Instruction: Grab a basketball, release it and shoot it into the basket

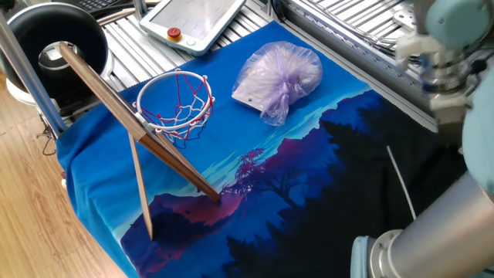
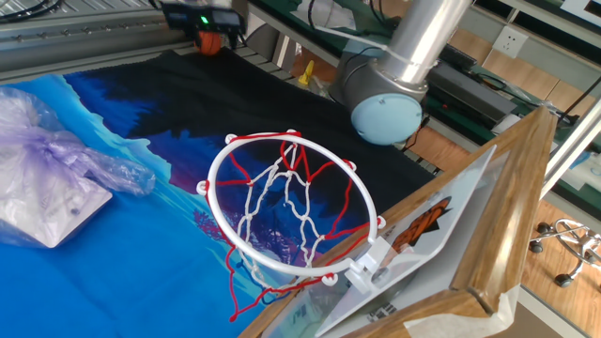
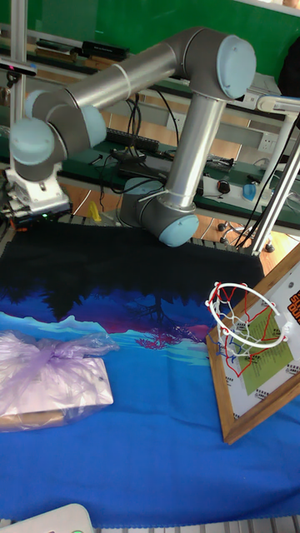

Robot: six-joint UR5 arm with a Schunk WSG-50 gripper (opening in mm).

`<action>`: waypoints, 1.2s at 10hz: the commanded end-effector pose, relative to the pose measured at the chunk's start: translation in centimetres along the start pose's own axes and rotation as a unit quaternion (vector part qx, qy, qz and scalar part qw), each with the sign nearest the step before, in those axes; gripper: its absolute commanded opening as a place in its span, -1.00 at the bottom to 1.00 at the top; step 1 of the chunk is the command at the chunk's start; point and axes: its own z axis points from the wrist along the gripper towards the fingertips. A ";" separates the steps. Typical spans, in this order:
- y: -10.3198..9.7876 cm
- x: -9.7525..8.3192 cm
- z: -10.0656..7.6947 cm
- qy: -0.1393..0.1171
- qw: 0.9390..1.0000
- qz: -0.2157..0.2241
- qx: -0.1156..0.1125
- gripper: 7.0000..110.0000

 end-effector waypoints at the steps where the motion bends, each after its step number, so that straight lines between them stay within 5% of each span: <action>1: 0.6 -0.9 2.7 0.057 0.996 0.015 0.061 0.15; 3: -1.2 2.1 1.1 0.095 0.990 0.008 0.101 0.15; 6: -1.3 3.4 0.1 0.115 0.988 0.010 0.098 0.15; 7: -2.9 3.4 0.1 0.122 0.985 0.008 0.118 0.15; 12: -4.4 5.2 2.1 0.172 0.980 -0.030 0.097 0.15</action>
